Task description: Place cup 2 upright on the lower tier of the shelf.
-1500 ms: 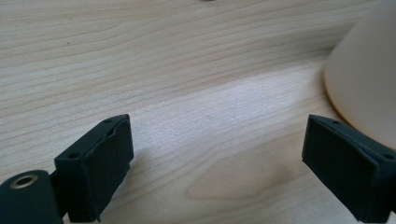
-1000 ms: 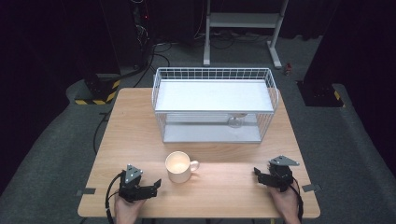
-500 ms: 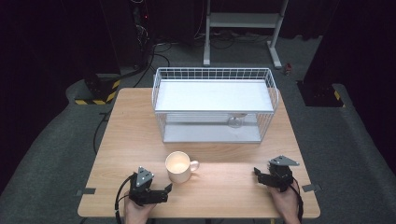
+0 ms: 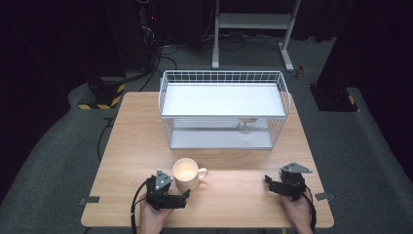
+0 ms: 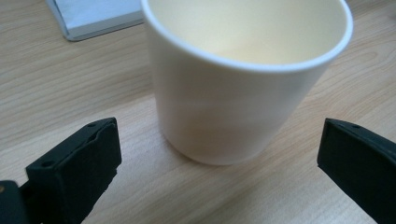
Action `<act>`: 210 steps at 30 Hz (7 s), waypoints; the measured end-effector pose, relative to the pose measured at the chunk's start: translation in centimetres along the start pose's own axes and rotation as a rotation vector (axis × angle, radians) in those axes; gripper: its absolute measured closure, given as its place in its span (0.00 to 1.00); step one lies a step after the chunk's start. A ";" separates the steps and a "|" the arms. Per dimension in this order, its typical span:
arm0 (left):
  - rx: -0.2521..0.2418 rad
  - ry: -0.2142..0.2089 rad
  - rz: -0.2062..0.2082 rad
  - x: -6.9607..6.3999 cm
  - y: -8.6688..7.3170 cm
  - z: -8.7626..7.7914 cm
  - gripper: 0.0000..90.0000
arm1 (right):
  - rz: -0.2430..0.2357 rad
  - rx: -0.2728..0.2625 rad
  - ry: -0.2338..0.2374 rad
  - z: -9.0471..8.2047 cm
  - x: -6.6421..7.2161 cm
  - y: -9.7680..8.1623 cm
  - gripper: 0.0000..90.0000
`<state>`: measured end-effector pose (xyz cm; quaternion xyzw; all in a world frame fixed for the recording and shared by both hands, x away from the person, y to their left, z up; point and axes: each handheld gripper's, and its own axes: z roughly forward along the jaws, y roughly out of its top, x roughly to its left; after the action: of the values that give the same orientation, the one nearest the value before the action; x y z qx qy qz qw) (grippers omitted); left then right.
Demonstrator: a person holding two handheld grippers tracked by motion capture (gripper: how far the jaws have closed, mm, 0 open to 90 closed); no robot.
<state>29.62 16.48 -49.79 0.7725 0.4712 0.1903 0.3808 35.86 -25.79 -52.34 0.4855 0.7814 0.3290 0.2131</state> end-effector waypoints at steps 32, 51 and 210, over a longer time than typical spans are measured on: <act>-0.033 0.031 -0.001 -0.8 2.3 3.3 0.07 | 0.002 0.000 -0.001 0.0 0.0 0.0 0.29; -0.043 0.054 0.023 -1.0 2.2 3.3 0.09 | 0.002 0.000 -0.001 0.0 0.0 0.0 0.29; -0.037 0.113 -0.063 3.1 12.1 11.0 0.00 | -0.001 0.001 -0.002 0.0 0.0 0.0 0.28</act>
<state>45.35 11.53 -47.70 0.7381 0.5124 0.2301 0.3738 35.84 -25.82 -52.35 0.4856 0.7815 0.3282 0.2137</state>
